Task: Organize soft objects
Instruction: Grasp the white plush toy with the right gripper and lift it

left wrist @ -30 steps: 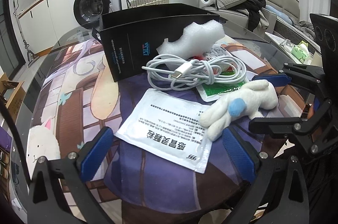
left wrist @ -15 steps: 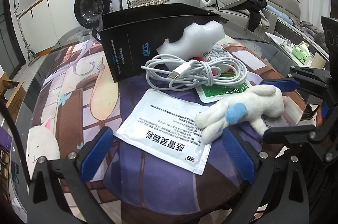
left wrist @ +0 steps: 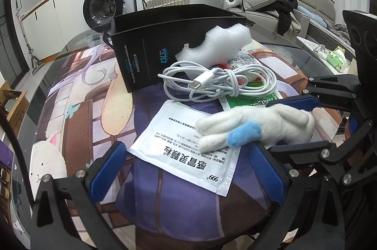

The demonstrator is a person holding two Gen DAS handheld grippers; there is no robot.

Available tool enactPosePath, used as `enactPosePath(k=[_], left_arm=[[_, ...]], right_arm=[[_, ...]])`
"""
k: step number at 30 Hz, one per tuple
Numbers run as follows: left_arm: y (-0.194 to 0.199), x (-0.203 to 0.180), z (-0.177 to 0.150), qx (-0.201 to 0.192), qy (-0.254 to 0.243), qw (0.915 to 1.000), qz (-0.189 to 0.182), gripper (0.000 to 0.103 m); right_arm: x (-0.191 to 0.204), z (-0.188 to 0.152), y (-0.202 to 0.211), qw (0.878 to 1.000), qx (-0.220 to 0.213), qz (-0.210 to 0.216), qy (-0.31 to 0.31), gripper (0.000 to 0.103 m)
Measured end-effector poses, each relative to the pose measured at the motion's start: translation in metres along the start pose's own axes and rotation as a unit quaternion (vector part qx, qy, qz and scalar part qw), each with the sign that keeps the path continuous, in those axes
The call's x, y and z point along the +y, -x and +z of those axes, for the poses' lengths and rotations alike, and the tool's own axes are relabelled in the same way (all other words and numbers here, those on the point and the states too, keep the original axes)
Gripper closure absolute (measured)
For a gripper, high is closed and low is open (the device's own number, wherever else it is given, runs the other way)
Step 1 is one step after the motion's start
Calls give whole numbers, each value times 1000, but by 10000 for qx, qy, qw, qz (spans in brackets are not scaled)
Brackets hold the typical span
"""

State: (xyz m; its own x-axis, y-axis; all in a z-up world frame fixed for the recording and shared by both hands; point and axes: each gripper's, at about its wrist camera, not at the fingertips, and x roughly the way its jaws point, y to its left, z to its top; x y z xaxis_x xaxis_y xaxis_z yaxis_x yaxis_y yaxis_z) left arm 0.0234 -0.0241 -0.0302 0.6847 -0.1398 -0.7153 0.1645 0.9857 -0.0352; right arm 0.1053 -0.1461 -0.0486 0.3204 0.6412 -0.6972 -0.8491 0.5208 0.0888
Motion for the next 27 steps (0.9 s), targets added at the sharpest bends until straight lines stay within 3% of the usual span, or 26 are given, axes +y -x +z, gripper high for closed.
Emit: enactPosePath(k=[6, 8, 10, 27], left_arm=[[1, 5, -1, 10, 31, 10000, 32, 0], [1, 8, -1, 13, 55, 10000, 52, 0], [1, 9, -1, 16, 66, 10000, 59, 0], [-7, 10, 5, 40, -46, 10000, -7, 1]], right_arm=[[3, -1, -1, 10000, -29, 45, 64, 62], [5, -2, 2, 9999, -100, 31, 120, 76], [6, -3, 6, 9996, -205, -37, 164, 82], [-5, -7, 48, 9946, -1004, -10, -266, 83]])
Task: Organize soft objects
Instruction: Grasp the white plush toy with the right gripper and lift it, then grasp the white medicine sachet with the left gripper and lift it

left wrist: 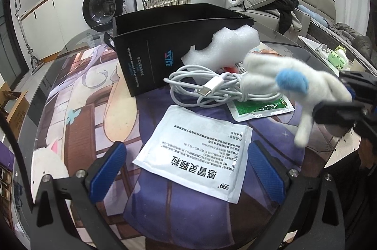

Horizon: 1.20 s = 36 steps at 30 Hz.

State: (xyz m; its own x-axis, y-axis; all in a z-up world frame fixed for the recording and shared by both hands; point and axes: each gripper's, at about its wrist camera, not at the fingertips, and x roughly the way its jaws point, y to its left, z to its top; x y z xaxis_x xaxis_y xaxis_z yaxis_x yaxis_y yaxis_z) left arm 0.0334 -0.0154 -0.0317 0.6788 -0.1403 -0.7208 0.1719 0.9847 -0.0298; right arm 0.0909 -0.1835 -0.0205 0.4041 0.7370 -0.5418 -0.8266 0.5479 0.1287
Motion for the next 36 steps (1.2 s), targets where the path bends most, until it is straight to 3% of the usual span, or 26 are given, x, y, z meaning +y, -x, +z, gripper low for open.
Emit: enactPosePath(k=[7, 9, 10, 13, 17, 23, 30, 36], left_arm=[[6, -7, -2, -75, -184, 9997, -167, 18], [9, -10, -2, -165, -309, 9991, -234, 34], [10, -14, -3, -192, -436, 9986, -209, 36], [14, -18, -3, -243, -535, 9981, -208, 56], [18, -17, -3, -261, -497, 9977, -388, 59], [20, -12, -3, -283, -398, 9984, -300, 56], [25, -4, -1, -433, -339, 9985, 27, 14], [13, 2, 5, -195, -290, 9994, -8, 12]], right_arm=[[-5, 3, 6, 9998, -122, -134, -102, 83], [-5, 3, 7, 9997, -153, -142, -122, 83], [-5, 3, 6, 9997, -153, -150, -129, 83], [-6, 3, 7, 9996, -171, -164, -148, 83], [-5, 4, 7, 9996, -187, -169, -143, 83], [-5, 7, 6, 9996, -187, -191, -136, 82], [-8, 7, 5, 9995, -182, -197, -161, 82], [-8, 6, 7, 9995, -181, -203, -163, 82]])
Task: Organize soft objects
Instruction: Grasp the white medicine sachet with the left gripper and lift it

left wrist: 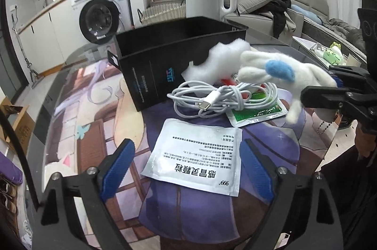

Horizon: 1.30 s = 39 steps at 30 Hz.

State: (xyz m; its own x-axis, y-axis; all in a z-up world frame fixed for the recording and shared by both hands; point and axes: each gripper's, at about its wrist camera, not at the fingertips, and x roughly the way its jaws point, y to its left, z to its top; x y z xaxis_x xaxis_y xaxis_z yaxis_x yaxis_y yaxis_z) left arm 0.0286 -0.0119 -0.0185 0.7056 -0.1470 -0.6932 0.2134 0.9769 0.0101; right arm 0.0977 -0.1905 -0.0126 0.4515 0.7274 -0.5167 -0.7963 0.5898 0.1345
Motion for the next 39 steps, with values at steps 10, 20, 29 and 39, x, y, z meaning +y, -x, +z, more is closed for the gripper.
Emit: enactPosePath(k=[10, 20, 29, 39], left_arm=[[-16, -4, 2, 296, 13, 9992, -262, 4], [-20, -1, 7, 320, -19, 9989, -345, 6], [-5, -6, -3, 63, -162, 9990, -412, 48], [7, -4, -5, -19, -47, 9991, -420, 58]], right_arm=[[0, 0, 4, 10000, -43, 2, 17, 82], [5, 0, 5, 10000, -43, -15, 33, 82], [4, 1, 4, 10000, -44, -30, 14, 82], [4, 3, 5, 9999, -104, -41, -13, 82]])
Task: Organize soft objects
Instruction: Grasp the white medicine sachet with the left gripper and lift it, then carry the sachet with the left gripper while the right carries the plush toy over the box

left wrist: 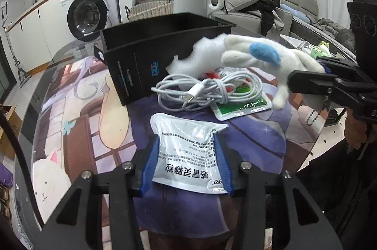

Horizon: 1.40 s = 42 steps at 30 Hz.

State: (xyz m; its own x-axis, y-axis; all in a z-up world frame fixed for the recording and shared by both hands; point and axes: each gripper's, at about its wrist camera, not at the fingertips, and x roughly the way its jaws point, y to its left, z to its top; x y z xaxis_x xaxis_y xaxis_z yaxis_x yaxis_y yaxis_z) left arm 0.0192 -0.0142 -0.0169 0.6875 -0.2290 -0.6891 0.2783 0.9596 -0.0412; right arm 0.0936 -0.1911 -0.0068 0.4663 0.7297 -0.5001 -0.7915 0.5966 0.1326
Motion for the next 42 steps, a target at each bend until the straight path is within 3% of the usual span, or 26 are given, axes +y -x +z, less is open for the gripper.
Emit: enactPosePath(k=[12, 22, 42], left_arm=[[34, 16, 15, -464, 478, 9978, 3, 58], [51, 33, 44, -790, 771, 9938, 163, 58], [26, 53, 117, -1103, 749, 9901, 436, 58]], right_arm=[[1, 13, 4, 9995, -195, -230, -108, 82], [0, 48, 8, 9981, -361, -496, -75, 82], [-33, 106, -19, 9960, -429, -774, -92, 82]])
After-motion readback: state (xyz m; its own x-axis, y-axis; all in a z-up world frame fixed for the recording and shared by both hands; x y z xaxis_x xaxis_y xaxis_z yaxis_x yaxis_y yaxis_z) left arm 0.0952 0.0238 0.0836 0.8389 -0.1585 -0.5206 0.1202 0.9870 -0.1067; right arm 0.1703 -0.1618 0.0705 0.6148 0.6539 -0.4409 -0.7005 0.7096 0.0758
